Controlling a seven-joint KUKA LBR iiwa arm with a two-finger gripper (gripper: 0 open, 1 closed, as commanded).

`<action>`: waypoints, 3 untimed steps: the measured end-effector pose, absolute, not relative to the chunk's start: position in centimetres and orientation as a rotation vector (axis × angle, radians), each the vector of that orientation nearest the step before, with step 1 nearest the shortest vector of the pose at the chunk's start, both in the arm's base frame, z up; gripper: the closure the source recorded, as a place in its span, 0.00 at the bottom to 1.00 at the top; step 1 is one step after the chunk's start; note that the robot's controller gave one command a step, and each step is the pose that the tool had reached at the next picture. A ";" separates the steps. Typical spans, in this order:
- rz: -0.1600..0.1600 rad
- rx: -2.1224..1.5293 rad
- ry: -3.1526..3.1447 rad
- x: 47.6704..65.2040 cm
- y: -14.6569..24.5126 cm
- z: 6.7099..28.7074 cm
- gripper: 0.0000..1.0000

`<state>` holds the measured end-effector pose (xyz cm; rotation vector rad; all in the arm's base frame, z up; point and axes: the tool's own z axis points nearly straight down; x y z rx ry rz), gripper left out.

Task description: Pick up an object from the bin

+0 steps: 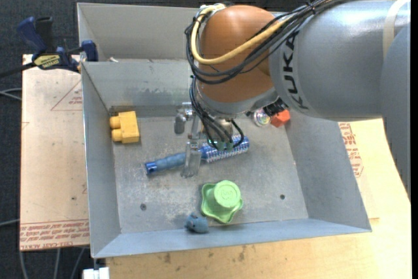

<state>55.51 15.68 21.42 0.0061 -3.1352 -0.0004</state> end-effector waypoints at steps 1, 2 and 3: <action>0.001 0.167 -3.132 56.0 14.0 6.5 0.00; -0.002 0.167 -3.138 56.2 14.1 7.0 1.00; -0.005 -0.032 -3.152 54.8 14.4 34.9 1.00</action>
Offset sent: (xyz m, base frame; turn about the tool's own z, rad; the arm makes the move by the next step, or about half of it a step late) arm 0.0061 -0.0166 -0.1442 -0.1037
